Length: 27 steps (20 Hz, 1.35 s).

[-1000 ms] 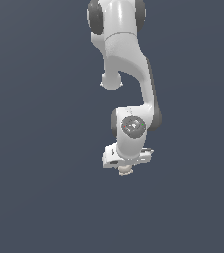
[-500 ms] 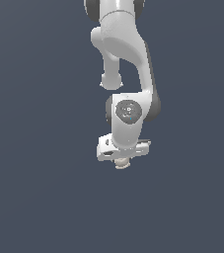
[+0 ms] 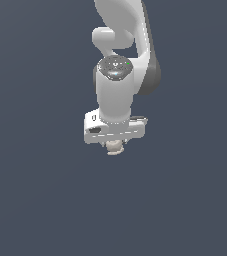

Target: Pick up the object and move it to a goal position.

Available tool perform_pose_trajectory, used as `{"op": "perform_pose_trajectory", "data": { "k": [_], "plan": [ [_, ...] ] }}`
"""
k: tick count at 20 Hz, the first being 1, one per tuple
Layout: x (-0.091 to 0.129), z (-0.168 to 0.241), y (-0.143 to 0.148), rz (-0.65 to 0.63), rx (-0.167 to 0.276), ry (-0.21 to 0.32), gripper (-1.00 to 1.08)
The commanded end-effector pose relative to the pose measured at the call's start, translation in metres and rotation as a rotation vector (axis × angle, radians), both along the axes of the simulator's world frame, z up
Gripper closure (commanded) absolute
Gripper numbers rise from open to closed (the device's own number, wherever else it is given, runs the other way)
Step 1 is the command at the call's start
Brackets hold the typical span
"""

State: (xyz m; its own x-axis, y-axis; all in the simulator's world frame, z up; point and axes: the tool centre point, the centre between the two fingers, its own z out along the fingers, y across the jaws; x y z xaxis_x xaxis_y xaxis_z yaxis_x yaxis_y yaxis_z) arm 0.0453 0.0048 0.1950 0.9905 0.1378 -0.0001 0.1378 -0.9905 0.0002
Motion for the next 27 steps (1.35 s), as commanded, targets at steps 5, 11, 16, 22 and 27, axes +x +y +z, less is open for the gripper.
{"op": "perform_pose_trajectory", "data": {
  "k": [5,11,16,22,27],
  "plan": [
    [-0.017,0.074,-0.028,0.0,0.001,0.0,1.08],
    [-0.029,0.137,-0.051,0.0,0.001,0.0,1.08],
    [-0.035,0.175,-0.065,0.0,0.001,0.0,1.08],
    [-0.039,0.2,-0.075,0.0,0.001,0.0,1.08],
    [-0.038,0.205,-0.077,0.0,0.0,0.0,1.08]
  ]
}}
